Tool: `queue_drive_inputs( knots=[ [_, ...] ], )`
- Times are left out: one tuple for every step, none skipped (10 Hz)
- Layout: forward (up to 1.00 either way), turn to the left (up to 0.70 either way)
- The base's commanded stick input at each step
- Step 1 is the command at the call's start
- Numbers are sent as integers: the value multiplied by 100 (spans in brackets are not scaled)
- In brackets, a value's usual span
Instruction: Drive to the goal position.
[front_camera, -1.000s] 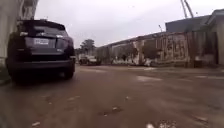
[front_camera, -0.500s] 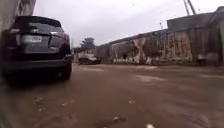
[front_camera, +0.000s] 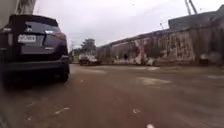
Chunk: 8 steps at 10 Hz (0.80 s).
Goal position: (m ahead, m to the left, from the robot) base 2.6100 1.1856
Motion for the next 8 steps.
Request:
queue_drive_inputs(
  knots=[
    [50, 0],
    [50, 0],
    [50, 0],
    [50, 0],
    [50, 0],
    [50, 0],
    [50, 0],
    [50, 0]
  ],
)
